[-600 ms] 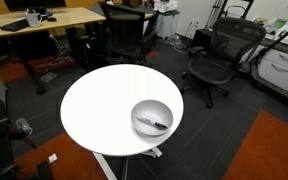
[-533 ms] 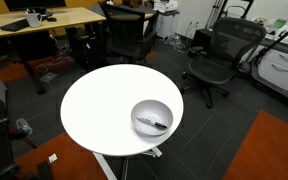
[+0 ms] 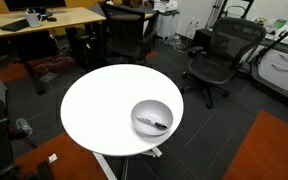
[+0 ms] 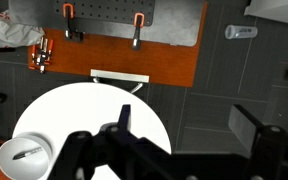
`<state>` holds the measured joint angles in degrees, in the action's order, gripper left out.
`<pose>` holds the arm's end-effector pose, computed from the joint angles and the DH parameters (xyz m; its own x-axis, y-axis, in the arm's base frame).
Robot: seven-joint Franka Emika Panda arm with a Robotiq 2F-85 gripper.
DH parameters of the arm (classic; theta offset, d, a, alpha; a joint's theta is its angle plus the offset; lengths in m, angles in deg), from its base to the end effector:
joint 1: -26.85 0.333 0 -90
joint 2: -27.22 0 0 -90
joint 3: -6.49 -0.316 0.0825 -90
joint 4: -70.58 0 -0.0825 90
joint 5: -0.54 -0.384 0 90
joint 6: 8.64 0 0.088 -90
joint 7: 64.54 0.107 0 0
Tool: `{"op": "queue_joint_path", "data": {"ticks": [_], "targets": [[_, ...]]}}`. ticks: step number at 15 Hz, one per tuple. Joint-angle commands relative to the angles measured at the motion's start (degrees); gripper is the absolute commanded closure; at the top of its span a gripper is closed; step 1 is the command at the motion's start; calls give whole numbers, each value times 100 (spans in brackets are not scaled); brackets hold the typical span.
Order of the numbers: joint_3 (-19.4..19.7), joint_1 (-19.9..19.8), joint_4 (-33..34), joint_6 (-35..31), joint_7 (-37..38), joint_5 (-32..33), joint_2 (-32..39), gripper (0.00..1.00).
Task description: Remove the marker from the bowl and put it on the table
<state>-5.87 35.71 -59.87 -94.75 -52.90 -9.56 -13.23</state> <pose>0.2913 0.1554 0.5895 0.9896 0.1163 -0.0850 0.1150 -0.9932 -0.0202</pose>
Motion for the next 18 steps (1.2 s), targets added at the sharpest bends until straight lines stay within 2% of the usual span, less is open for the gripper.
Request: {"op": "queue_joint_path", "data": {"ticks": [1,5,11,15,18], "targets": [[283,-472,-12,-775,198,7,198,0],[638,-1021,-105,-2070,370,139,662,0],[1068,-1667,-9,-4188,971,225,2044,0],[1255,-1933,150,-5327,1593,478,3107,0],[1428,-2000,350,-5764,2177,774,3811,0]]}}
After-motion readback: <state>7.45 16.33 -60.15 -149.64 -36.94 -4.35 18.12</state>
